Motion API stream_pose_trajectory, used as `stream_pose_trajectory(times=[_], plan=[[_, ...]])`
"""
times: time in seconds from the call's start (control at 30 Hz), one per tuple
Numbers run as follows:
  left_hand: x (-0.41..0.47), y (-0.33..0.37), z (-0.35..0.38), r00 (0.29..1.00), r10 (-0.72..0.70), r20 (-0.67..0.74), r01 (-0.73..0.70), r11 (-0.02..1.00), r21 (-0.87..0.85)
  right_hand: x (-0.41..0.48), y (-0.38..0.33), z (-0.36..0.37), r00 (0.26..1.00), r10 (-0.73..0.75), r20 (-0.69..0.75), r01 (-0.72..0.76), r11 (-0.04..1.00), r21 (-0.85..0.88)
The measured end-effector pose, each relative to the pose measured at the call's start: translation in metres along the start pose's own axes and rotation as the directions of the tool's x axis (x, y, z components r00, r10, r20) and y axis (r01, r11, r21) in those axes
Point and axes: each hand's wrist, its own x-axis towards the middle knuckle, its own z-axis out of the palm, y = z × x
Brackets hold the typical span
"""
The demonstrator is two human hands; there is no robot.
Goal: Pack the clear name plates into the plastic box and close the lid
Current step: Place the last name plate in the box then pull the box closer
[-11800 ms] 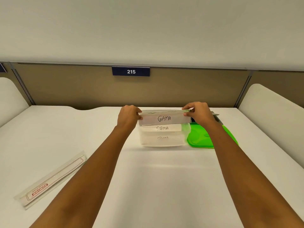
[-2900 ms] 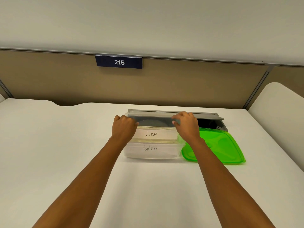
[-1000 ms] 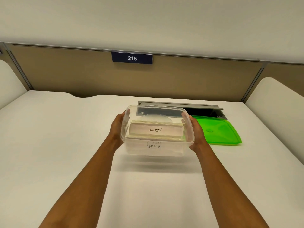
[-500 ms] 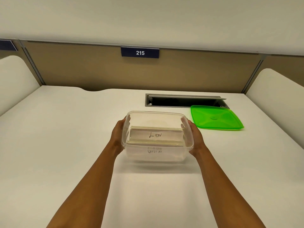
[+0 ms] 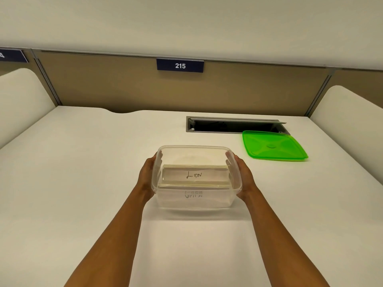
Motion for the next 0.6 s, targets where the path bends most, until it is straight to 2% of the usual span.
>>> stream_pose_trajectory(times=[0.13,0.27,0.6], plan=[[-0.0006,-0.0024,-0.0020,1.000,0.012,-0.015,-0.012,0.999,0.034,0.0007,0.0038,-0.0024,1.000,0.007,-0.017,-0.008,1.000,-0.020],[-0.0040,-0.0018,0.0007,0.999,0.044,-0.002,-0.044,0.993,0.113,0.0002,0.0060,-0.0032,0.999,-0.006,0.034,0.007,1.000,-0.026],[-0.0037,-0.0028,0.0031,0.999,0.027,-0.045,-0.025,0.999,0.038,0.0053,0.0096,-0.0091,0.999,-0.016,0.044,0.019,0.999,-0.051]])
